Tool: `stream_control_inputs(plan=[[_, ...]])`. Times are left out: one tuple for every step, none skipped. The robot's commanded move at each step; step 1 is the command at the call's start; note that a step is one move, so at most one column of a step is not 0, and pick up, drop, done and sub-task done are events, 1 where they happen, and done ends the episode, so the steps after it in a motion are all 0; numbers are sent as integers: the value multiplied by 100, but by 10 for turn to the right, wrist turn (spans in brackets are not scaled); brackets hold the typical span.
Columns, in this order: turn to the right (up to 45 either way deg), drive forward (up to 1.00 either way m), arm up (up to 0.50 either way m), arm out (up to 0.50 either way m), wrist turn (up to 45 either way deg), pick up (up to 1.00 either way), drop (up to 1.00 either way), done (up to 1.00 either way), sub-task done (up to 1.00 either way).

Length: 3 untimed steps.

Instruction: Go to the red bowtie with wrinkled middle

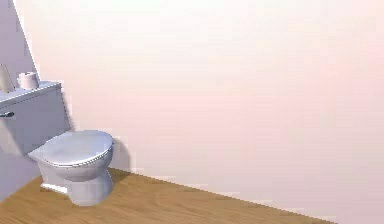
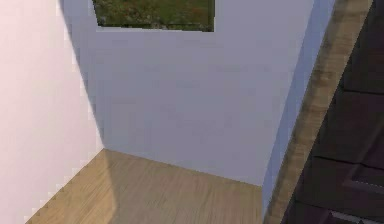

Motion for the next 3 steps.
stream_control_inputs(plan=[[-120, 0, 0, 0, 0, 0, 0, 0, 0], [0, 15, 0, 0, 0, 0, 0, 0, 0], [-450, 0, 0, 0, 0, 0, 0, 0, 0]])
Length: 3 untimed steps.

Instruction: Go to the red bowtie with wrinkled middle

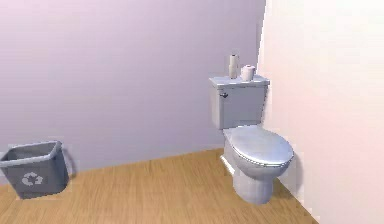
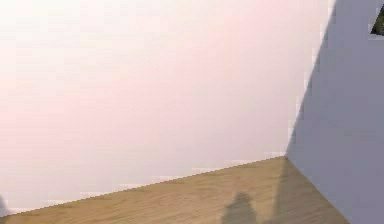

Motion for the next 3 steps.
stream_control_inputs(plan=[[-60, 0, 0, 0, 0, 0, 0, 0, 0], [0, 45, 0, 0, 0, 0, 0, 0, 0], [-450, 0, 0, 0, 0, 0, 0, 0, 0]])
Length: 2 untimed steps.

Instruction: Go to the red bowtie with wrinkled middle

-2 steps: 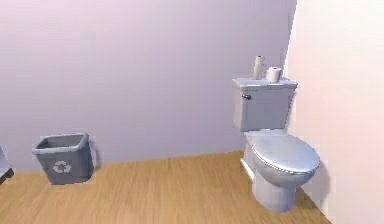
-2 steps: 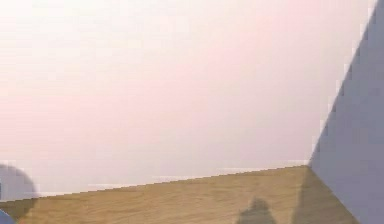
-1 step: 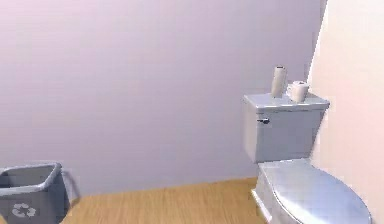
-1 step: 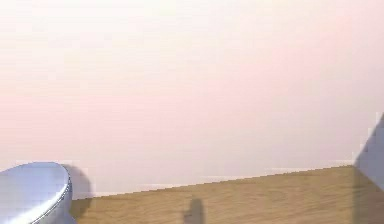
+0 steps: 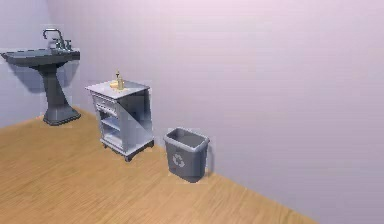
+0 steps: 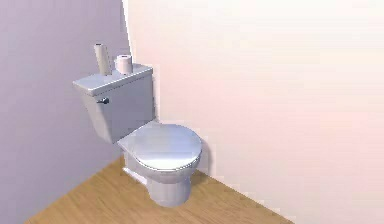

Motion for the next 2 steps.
stream_control_inputs(plan=[[-90, 0, 0, 0, 0, 0, 0, 0, 0], [0, 35, 0, 0, 0, 0, 0, 0, 0]])
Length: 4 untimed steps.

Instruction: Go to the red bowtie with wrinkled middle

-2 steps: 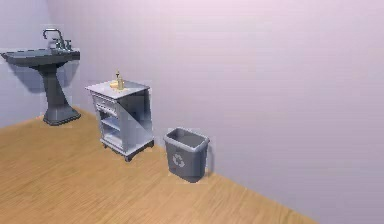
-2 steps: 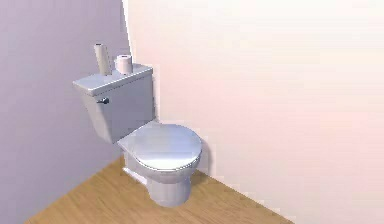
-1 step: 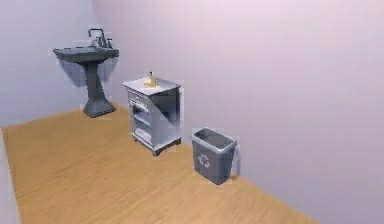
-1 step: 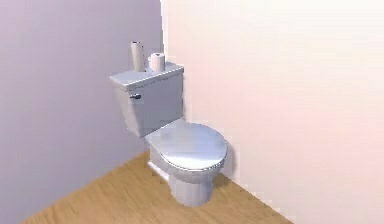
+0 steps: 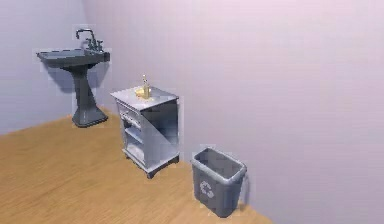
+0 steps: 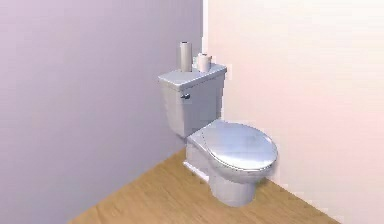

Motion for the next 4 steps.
stream_control_inputs(plan=[[-270, 0, 0, 0, 0, 0, 0, 0, 0], [0, 100, 0, 0, 0, 0, 0, 0, 0], [-60, 0, 0, 0, 0, 0, 0, 0, 0], [0, 5, 0, 0, 0, 0, 0, 0, 0]])
